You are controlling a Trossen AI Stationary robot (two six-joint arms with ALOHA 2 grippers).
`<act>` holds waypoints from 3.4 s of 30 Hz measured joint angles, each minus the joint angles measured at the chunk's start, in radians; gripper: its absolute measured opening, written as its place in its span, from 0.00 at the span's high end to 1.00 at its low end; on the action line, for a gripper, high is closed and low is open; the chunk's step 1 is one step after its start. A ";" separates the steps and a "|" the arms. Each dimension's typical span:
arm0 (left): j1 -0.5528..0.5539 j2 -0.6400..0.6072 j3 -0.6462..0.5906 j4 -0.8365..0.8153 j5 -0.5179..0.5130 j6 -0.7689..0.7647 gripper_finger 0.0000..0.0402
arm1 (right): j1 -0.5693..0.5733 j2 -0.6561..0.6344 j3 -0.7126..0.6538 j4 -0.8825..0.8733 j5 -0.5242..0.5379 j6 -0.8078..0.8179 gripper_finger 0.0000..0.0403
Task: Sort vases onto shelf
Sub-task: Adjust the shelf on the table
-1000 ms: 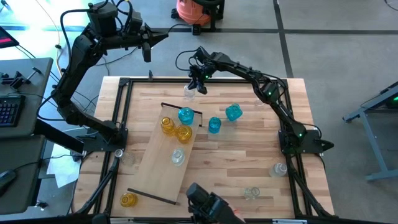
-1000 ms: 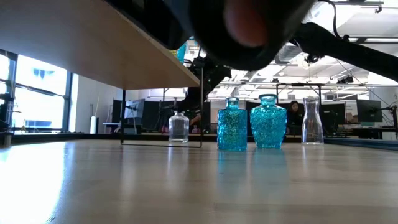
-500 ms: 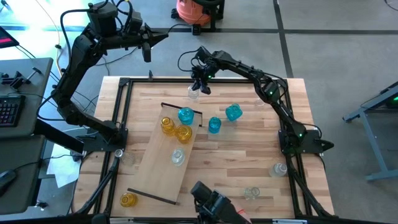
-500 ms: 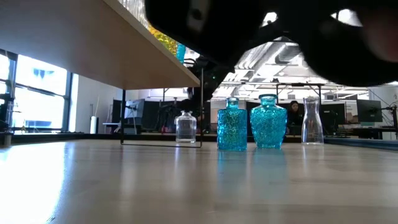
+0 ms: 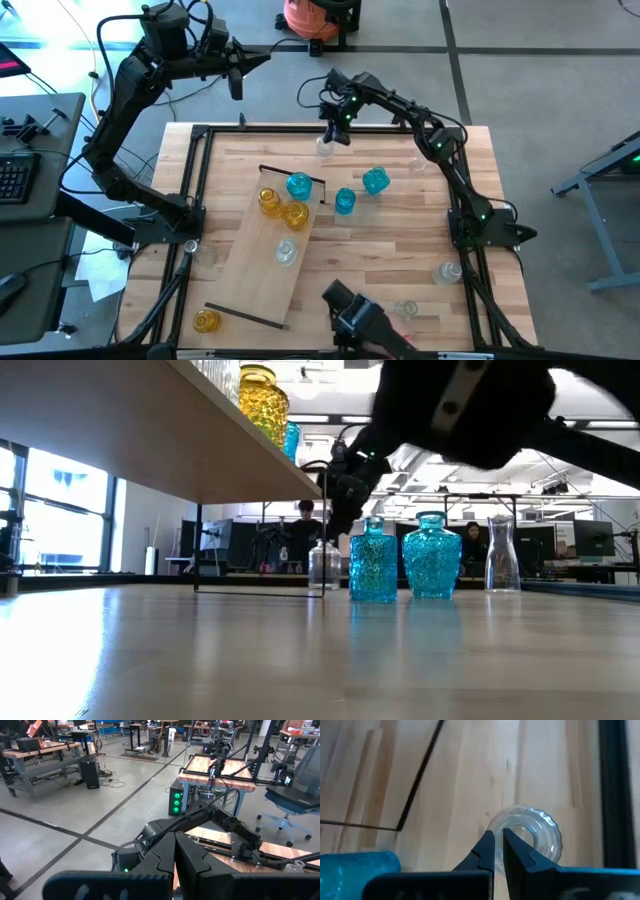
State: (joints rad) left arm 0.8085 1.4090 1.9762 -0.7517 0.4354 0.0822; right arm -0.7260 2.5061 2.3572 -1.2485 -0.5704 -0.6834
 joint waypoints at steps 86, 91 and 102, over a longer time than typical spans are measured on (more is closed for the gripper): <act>-0.123 -0.133 0.000 -0.746 -0.165 0.026 1.00 | 0.003 -0.102 -0.078 -0.051 0.177 0.058 0.99; -0.170 -0.141 -0.049 -0.803 -0.179 -0.012 1.00 | 0.003 -0.102 -0.079 -0.051 0.178 0.070 0.99; -0.275 -0.268 -0.468 -0.776 -0.179 -0.062 1.00 | 0.003 -0.102 -0.080 -0.050 0.178 0.084 0.99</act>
State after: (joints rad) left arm 0.5332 1.1408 1.5086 -1.5281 0.2561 0.0203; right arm -0.7235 2.4042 2.2772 -1.2990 -0.3927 -0.5992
